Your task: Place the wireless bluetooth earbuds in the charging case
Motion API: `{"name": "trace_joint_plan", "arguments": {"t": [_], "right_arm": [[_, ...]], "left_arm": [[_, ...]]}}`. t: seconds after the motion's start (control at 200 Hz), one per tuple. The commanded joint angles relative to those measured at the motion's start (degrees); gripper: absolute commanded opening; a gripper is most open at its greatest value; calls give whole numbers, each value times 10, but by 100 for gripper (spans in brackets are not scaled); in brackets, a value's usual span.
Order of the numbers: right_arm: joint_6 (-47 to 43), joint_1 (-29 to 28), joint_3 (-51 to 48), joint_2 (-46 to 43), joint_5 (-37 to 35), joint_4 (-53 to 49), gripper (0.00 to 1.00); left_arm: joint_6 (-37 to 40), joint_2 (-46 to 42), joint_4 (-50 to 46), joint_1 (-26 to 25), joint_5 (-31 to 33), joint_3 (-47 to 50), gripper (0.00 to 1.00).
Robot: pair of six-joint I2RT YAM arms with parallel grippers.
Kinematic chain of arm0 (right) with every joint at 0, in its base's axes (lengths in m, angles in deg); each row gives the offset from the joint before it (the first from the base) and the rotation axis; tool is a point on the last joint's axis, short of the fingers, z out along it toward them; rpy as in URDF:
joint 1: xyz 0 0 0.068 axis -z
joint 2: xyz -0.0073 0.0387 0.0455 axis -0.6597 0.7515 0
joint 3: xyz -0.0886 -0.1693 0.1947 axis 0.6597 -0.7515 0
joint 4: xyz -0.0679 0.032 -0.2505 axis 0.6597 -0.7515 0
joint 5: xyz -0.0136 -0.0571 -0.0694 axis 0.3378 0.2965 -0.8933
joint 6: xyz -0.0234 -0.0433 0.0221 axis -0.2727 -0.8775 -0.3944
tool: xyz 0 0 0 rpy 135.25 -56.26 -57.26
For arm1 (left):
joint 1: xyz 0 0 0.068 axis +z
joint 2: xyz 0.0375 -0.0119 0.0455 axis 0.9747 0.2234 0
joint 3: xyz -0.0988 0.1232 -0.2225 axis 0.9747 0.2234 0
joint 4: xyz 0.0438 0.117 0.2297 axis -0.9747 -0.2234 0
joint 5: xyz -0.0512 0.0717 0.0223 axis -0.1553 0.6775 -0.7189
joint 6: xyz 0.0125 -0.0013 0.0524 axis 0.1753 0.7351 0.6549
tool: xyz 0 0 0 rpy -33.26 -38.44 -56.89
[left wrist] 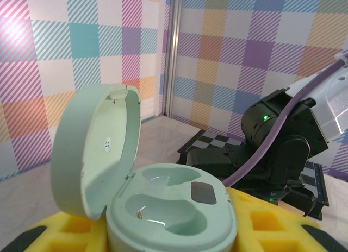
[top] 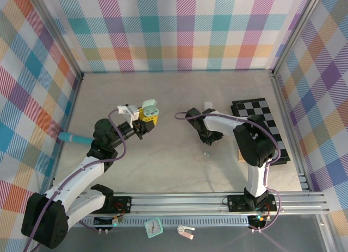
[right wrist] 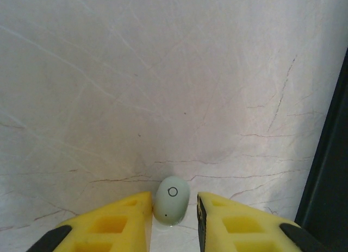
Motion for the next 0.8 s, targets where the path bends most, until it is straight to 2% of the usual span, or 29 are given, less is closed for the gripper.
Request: {"name": "trace_joint_plan", "arguments": {"t": [0.0, 0.52, 0.795], "right_arm": [[0, -4, 13, 16, -12, -18, 28], [5, -3, 24, 32, -19, -26, 24], [7, -3, 17, -7, -10, -2, 20]], "left_arm": [[-9, -3, 24, 6, -9, 6, 37], [-10, -4, 28, 6, -13, 8, 37], [-4, 5, 38, 6, -19, 10, 37]]}}
